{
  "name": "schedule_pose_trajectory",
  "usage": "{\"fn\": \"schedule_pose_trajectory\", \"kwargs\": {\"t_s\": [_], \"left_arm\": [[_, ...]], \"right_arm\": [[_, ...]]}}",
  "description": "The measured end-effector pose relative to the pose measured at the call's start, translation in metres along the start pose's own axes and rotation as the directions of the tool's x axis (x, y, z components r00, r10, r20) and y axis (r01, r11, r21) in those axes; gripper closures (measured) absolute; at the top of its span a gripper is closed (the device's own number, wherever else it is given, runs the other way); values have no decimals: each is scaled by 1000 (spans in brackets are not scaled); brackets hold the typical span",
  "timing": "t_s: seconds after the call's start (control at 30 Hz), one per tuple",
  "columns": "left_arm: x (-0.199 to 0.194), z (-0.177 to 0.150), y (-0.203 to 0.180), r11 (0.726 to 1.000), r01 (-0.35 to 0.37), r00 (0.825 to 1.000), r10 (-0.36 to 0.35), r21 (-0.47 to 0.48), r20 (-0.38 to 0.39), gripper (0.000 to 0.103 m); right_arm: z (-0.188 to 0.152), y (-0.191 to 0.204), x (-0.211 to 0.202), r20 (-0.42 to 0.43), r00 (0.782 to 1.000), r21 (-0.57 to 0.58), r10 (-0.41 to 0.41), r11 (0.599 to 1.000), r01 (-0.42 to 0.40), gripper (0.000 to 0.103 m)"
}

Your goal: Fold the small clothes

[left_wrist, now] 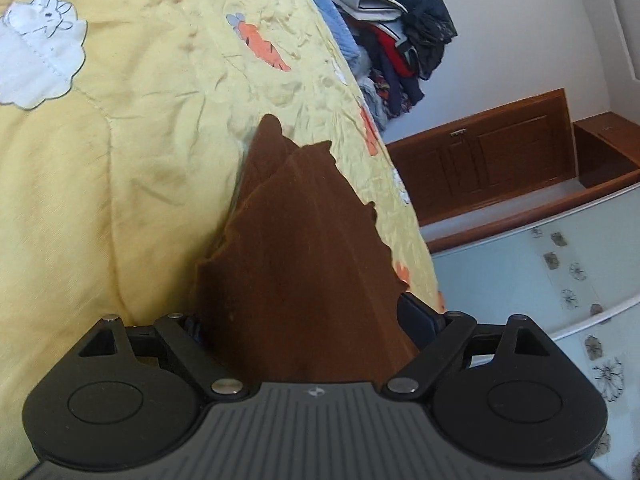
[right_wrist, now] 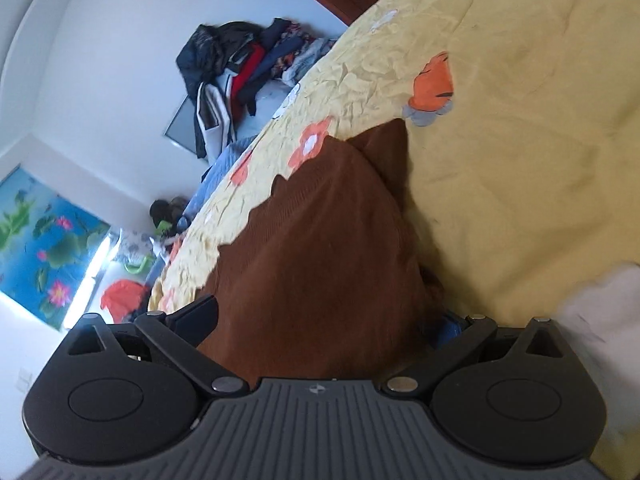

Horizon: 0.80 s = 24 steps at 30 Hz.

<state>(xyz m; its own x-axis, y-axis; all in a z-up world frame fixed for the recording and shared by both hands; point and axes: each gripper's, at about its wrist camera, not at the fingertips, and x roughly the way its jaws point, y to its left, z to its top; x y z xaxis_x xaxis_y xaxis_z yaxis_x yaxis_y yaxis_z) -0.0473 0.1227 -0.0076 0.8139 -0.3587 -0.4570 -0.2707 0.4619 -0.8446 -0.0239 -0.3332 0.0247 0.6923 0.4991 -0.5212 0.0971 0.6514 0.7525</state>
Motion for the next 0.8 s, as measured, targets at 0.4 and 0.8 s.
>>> {"fn": "schedule_pose_trajectory", "kwargs": {"t_s": [0.4,0.8], "left_arm": [[0,4,-5,983,-161,986,164,91,-22,94],[-66,-13,7,972,-137,980,161,192,-116,96]], "right_arm": [[7,-13,32,-57,998,81,14,997,-9,85],[-26,-6,-42,-104,991,32,87,996,-84,87]]}}
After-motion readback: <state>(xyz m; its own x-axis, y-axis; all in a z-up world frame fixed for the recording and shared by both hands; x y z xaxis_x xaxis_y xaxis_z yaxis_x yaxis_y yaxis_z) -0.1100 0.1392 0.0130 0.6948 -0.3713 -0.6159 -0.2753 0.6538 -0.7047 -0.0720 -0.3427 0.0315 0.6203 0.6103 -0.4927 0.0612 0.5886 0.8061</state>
